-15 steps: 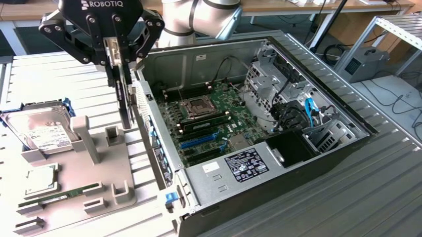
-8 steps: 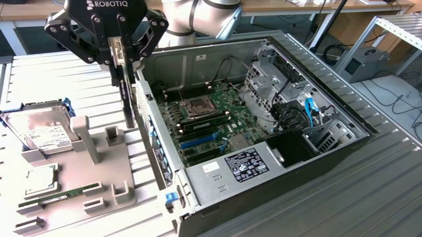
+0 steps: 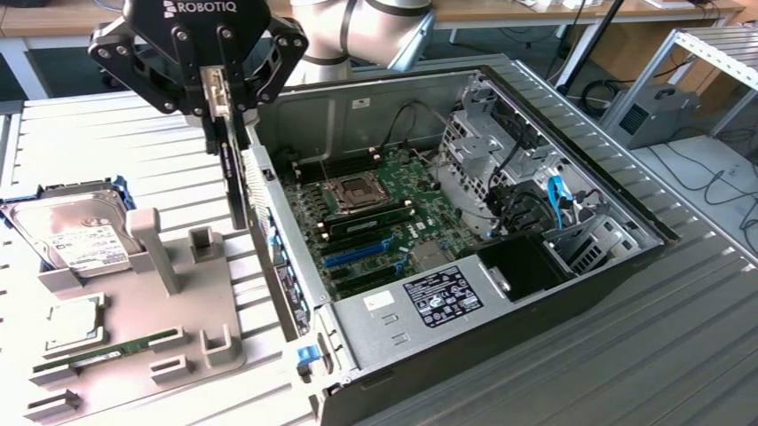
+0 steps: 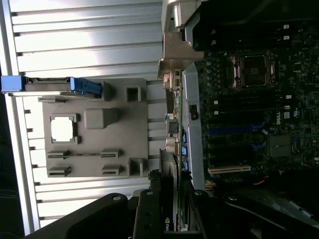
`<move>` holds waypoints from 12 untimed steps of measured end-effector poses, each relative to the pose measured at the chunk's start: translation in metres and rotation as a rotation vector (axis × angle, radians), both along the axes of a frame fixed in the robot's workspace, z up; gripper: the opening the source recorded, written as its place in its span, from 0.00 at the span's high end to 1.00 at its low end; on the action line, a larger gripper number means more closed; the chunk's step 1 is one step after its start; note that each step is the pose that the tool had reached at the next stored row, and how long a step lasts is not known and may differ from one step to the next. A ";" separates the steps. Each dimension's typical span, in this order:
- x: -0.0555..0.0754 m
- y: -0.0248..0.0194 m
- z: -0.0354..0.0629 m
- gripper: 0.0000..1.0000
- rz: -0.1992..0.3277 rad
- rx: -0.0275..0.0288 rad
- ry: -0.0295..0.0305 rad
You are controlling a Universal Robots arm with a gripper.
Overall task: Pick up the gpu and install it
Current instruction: 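Pick up the gpu and move the gpu toward the slot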
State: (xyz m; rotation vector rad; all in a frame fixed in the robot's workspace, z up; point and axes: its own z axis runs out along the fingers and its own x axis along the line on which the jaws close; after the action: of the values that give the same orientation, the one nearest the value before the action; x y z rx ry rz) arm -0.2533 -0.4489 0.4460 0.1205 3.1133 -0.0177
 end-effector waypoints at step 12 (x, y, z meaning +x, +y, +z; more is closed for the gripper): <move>0.006 0.0000 -0.0003 0.74 0.000 -0.0001 0.0000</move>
State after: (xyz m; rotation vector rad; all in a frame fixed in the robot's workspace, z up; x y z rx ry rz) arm -0.2470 -0.4488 0.4456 0.1206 3.1134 -0.0179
